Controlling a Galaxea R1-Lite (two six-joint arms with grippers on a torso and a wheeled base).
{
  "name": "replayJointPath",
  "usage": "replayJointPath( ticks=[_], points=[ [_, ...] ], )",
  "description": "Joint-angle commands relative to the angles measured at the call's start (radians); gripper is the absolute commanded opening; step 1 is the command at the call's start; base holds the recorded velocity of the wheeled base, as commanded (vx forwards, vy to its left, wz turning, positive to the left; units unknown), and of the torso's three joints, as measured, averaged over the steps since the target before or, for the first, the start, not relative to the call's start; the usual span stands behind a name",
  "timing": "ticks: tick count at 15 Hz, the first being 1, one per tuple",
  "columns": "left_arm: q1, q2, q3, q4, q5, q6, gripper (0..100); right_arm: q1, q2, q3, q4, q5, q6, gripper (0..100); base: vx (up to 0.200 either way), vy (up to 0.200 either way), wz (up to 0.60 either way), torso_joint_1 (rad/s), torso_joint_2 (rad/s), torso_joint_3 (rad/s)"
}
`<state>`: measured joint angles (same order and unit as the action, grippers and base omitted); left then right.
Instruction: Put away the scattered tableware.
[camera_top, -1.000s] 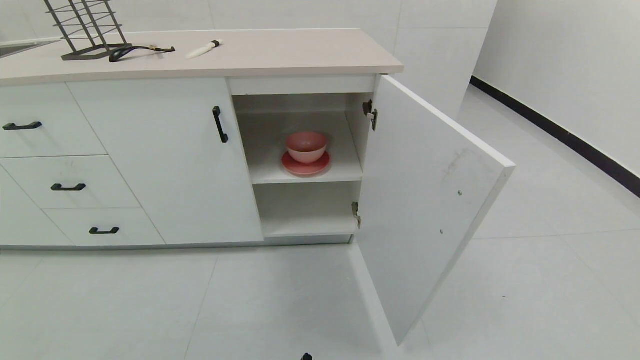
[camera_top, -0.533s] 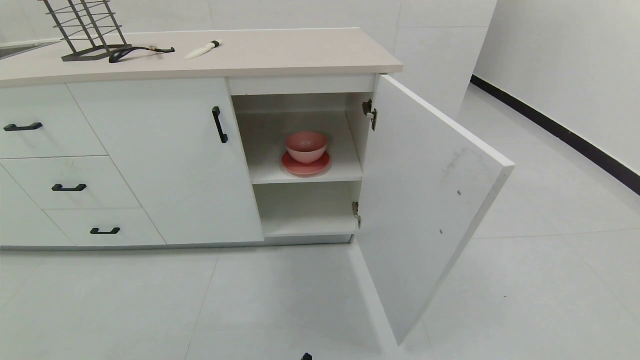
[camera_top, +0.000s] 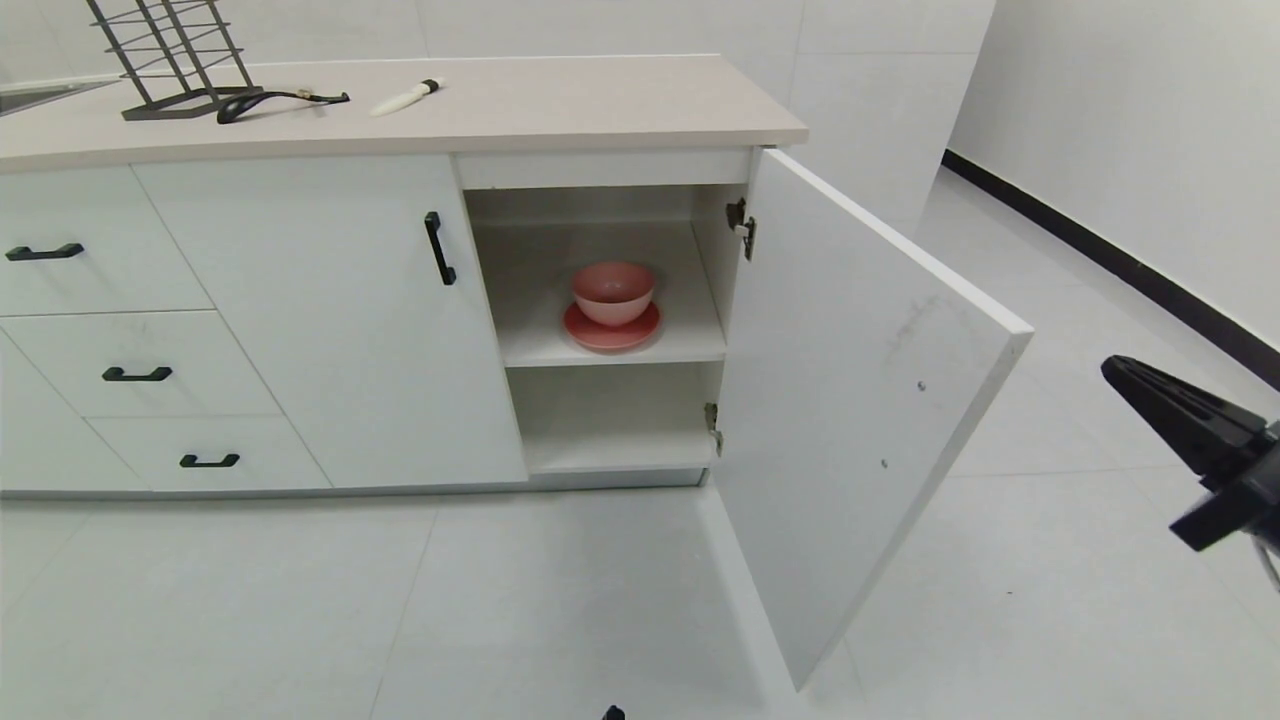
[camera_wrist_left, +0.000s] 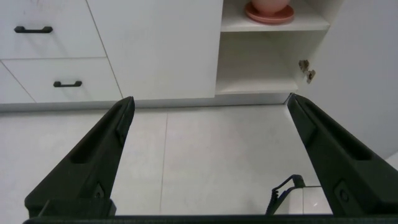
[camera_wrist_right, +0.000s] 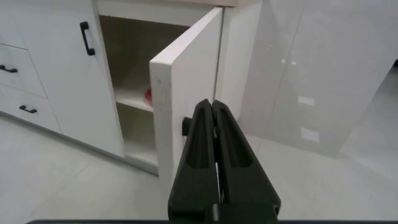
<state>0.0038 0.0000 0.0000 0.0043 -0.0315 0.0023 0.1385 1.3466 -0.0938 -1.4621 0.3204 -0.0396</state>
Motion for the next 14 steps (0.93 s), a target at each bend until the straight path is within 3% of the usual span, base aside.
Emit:
replayJointPath(
  ticks=[1,9,14],
  points=[
    [0.001,0.002,0.0,0.0,-0.001,0.001,100,-0.002,0.114,-0.053,-0.006,0.0,-0.002,0,0.0,0.0,0.0,0.0,0.0,0.0],
    [0.001,0.002,0.0,0.0,-0.001,0.001,100,-0.06,0.399,-0.227,-0.023,0.017,-0.005,0,0.0,0.0,0.0,0.0,0.0,0.0],
    [0.001,0.002,-0.002,0.0,-0.001,0.001,100,-0.054,0.48,-0.291,-0.038,0.101,-0.034,0,0.0,0.0,0.0,0.0,0.0,0.0]
  ],
)
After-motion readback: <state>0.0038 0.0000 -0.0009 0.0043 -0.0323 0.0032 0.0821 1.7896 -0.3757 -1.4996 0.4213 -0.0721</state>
